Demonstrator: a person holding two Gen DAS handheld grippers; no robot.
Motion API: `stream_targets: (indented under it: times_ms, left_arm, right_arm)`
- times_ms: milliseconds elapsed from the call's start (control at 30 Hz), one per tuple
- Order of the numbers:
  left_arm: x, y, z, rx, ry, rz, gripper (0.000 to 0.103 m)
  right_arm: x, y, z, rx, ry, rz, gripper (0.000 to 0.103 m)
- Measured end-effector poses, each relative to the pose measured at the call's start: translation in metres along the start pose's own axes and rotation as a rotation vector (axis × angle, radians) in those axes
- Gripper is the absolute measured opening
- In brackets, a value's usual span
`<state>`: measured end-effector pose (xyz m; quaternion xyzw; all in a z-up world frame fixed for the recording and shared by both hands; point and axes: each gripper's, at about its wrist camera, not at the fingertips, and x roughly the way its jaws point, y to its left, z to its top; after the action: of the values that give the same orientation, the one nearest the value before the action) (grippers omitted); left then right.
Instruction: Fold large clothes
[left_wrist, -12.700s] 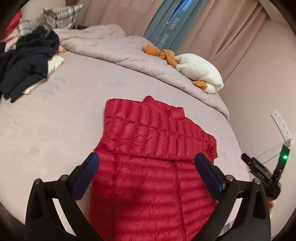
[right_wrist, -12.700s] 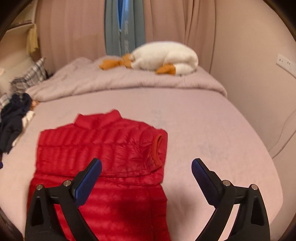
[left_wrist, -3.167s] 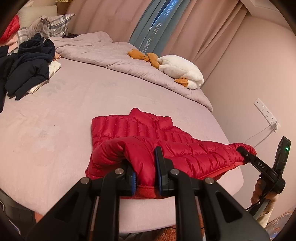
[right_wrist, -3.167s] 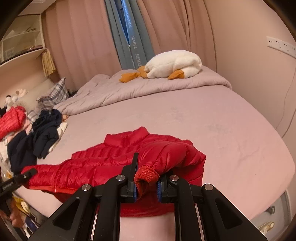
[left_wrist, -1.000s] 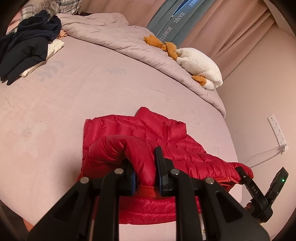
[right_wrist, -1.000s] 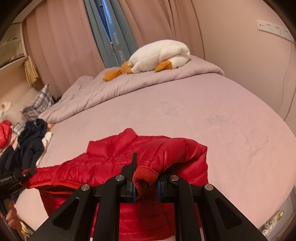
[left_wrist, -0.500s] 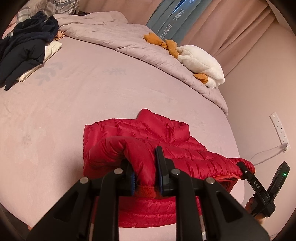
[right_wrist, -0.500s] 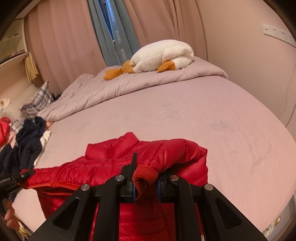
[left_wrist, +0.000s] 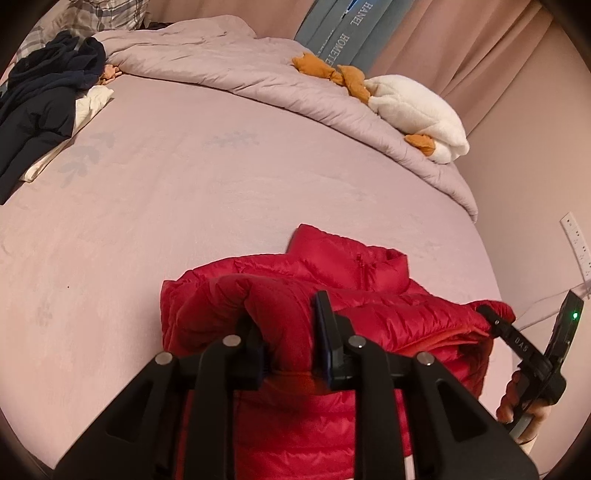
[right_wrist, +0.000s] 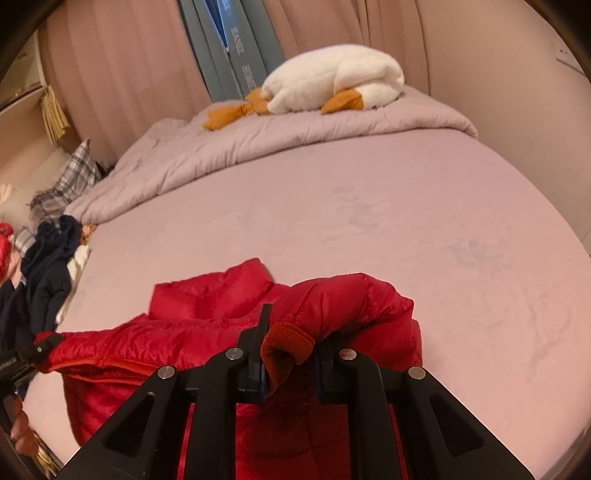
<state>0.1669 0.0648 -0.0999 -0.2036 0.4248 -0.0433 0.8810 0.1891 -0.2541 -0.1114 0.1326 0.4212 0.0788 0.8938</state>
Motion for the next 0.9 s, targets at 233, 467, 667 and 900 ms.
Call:
stream_targets:
  times_ms: [233,467,667,900]
  left_arm:
    - [0.007,0.002,0.001,-0.003,-0.023,-0.001,0.045]
    - [-0.014,0.004,-0.001,-0.001,-0.068,0.005,0.069]
    - [-0.026,0.010,-0.005,0.017,-0.113,0.046,0.082]
    - [-0.033,0.016,-0.006,0.002,-0.121,0.066,0.082]
  right_arm:
    - [0.014,-0.003,0.003,0.014,0.038,-0.002,0.027]
    - [-0.014,-0.014,0.007,0.039,-0.050,0.011,0.068]
    - [-0.027,-0.025,0.010,0.037,-0.073,-0.038,0.075]
    - [-0.041,-0.032,0.015,0.033,-0.110,-0.045,0.075]
